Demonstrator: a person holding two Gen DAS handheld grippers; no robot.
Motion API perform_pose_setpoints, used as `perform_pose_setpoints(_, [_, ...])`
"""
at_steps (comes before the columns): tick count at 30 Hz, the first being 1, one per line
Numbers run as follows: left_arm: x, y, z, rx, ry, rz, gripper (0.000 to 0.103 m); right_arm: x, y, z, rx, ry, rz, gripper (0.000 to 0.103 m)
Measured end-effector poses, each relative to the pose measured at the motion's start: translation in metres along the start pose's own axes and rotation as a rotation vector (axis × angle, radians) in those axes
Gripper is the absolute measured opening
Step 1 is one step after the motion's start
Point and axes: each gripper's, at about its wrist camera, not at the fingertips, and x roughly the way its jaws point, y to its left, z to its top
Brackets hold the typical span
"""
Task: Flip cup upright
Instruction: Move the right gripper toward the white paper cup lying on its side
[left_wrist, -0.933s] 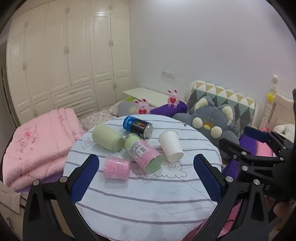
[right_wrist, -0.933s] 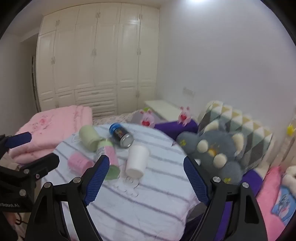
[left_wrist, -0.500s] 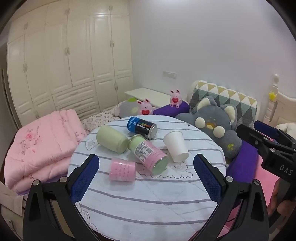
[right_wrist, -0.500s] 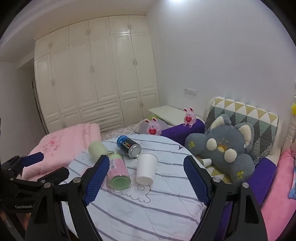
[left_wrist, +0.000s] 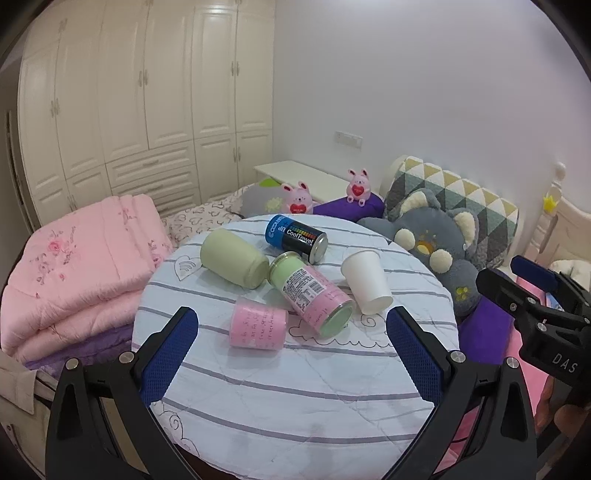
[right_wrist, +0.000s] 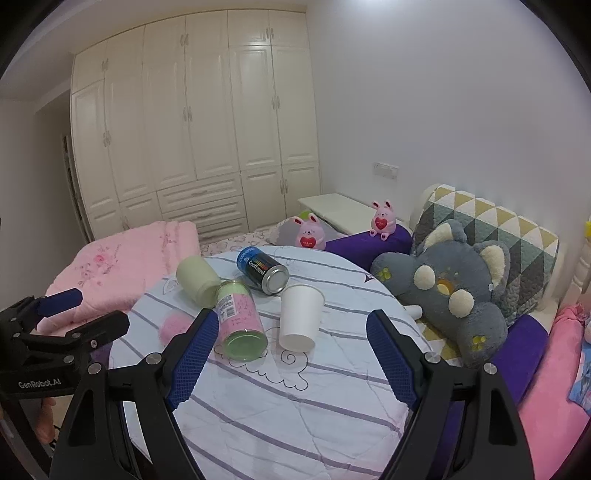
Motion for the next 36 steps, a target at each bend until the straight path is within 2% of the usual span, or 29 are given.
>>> perform_pose_setpoints(24, [0.022, 0.004, 0.008, 0.011, -0.014, -0.065, 0.103, 0.024, 0.015, 0.000, -0.011, 0.034, -0.057, 0.084])
perform_pose_setpoints(36, [0.032, 0.008, 0.007, 0.006, 0.010, -0.054, 0.103, 0.037, 0.016, -0.001, 0.007, 0.078, -0.072, 0.084])
